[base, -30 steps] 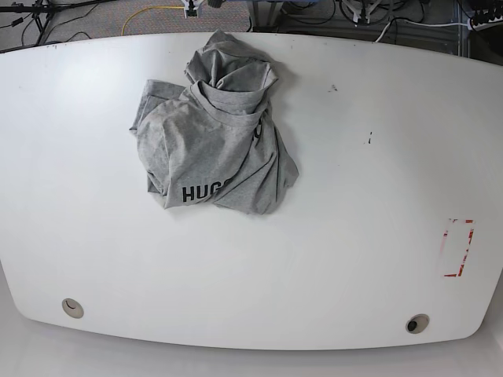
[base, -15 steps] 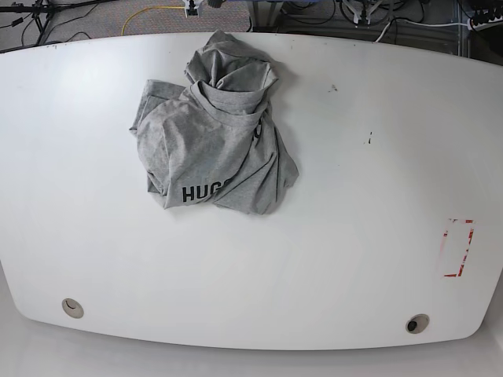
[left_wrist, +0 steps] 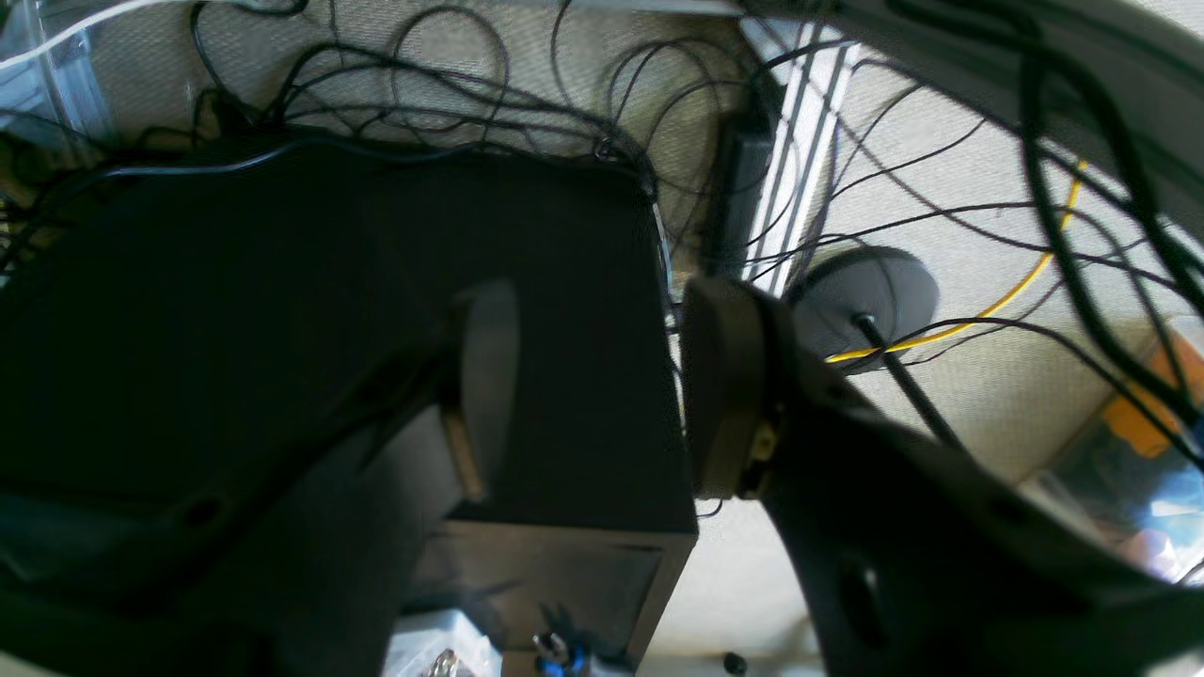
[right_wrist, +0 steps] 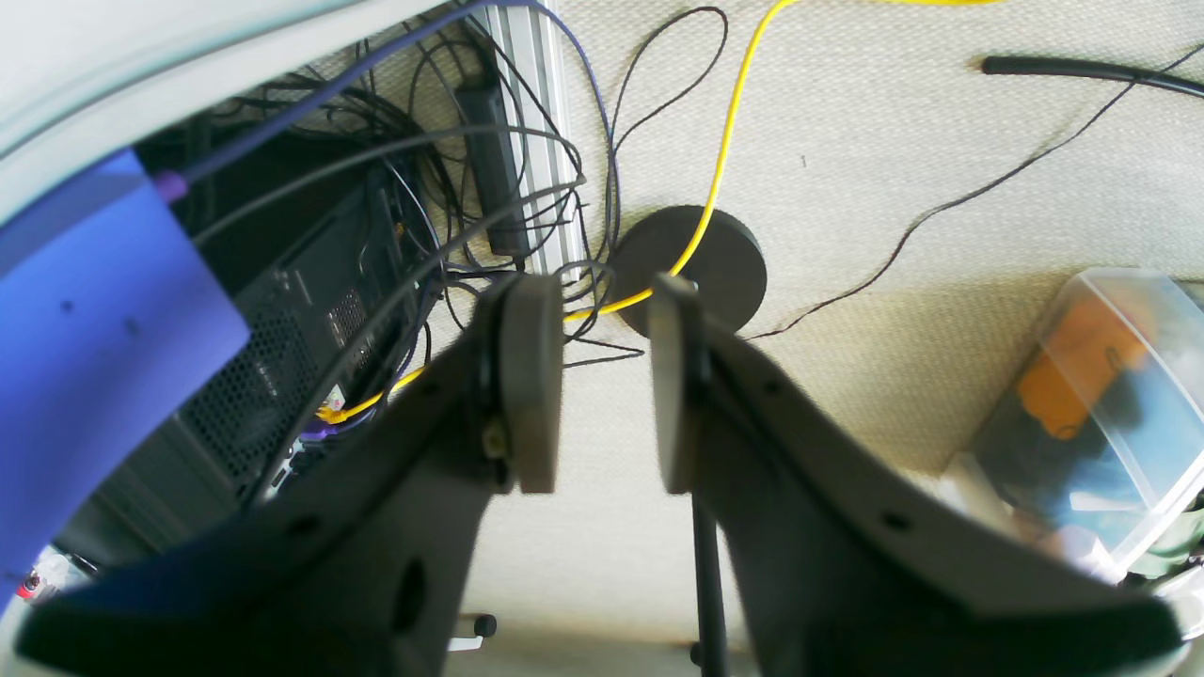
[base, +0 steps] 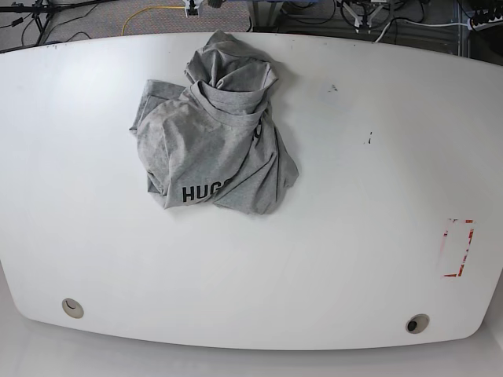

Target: Fold the T-shirt properly

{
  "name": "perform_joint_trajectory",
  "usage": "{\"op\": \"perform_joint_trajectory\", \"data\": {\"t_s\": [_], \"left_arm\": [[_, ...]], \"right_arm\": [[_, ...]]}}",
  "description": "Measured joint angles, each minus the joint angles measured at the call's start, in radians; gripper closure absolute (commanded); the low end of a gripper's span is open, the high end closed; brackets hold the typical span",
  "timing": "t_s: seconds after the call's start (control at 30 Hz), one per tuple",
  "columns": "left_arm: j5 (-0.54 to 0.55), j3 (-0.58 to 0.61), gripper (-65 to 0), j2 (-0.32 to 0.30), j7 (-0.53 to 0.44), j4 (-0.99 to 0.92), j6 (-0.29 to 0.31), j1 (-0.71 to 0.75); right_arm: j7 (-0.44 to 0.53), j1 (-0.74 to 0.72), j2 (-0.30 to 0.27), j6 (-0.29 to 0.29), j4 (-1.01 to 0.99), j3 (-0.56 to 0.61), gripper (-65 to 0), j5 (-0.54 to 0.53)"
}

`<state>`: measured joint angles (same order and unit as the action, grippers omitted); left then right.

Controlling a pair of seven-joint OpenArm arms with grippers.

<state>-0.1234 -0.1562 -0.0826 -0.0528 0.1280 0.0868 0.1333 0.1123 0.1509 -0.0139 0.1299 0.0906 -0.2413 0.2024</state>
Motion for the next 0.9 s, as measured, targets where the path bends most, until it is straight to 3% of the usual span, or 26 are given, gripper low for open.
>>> {"op": "perform_joint_trajectory", "data": {"t_s": [0.9], "left_arm": [[-0.011, -0.003, -26.8, -0.007, -0.001, -0.003, 0.000, -0.018]], "right_arm": [[0.018, 0.000, 0.000, 0.000, -0.008, 0.004, -15.1, 0.000]]}}
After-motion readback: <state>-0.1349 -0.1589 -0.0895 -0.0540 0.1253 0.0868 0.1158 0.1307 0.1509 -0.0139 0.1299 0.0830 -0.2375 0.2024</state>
